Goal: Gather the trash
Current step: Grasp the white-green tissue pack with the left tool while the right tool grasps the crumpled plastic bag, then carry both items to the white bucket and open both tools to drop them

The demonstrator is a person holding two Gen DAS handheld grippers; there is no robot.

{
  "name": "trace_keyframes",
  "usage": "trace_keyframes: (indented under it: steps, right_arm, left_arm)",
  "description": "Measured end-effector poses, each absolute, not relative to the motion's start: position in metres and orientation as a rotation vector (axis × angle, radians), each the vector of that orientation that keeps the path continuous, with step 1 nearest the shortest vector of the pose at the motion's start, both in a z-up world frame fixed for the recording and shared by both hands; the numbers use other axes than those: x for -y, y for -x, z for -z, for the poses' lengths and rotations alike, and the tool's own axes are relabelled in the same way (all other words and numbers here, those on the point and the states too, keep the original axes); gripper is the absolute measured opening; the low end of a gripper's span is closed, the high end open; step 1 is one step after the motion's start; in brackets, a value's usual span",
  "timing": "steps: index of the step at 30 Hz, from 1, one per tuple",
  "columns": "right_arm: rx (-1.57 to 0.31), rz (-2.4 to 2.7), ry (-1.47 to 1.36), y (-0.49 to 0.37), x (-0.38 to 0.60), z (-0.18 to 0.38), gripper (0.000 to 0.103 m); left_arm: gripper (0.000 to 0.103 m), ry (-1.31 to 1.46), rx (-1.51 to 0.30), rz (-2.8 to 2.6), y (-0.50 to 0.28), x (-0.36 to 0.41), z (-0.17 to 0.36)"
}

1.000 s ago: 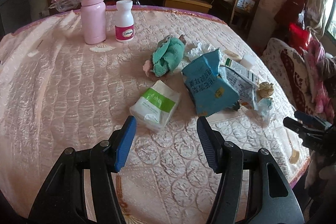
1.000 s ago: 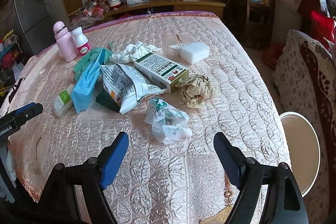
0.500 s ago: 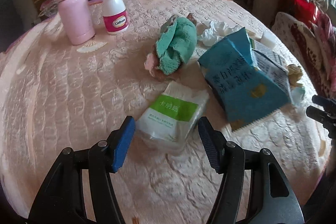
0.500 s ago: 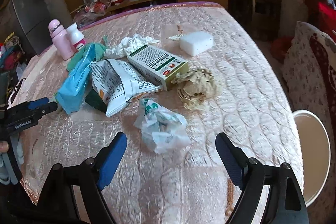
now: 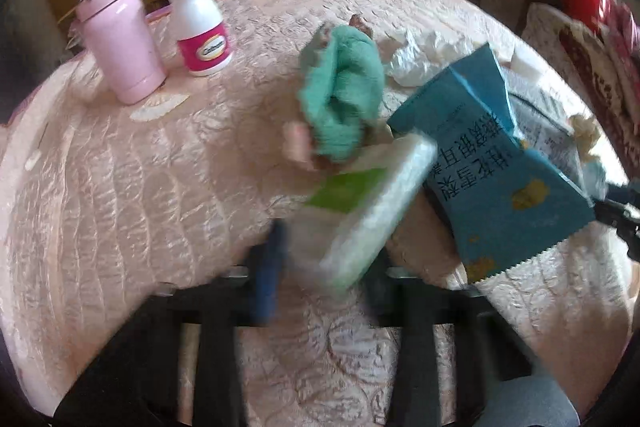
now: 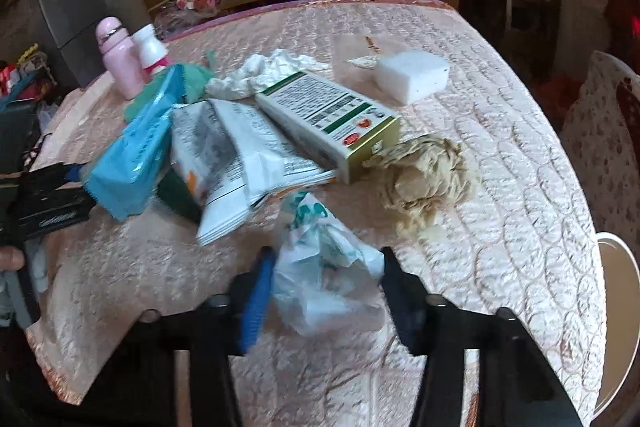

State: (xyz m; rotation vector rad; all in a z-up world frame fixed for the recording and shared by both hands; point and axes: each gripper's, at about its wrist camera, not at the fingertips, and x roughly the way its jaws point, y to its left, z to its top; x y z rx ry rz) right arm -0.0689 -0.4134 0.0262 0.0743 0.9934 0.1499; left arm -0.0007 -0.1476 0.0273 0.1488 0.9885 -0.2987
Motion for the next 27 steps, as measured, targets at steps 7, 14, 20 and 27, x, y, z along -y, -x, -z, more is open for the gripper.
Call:
trace_keyframes:
  steps: [7,14,20,27]
  right_arm:
    - [-0.942,-0.207,-0.082,0.097,0.415,-0.048,0.037]
    - [-0.902,-0.214,-0.093,0.128,0.424,-0.07,0.037]
    - [-0.882,-0.178,-0.105,0.148,0.443,-0.08,0.037]
    - [-0.858,-0.104,-0.1,0.168,0.474,-0.09,0.037]
  left_arm:
    - [0.018,-0.075,-0.935,0.341,0.043,0.142,-0.058]
    - [0.018,-0.058,-0.909,0.435,0.08,0.181,-0.086]
    - [0.018,-0.07,-0.895,0.515,0.096,0.23,-0.098]
    - [0.018,-0.091,-0.902,0.594,0.107,0.286,-0.1]
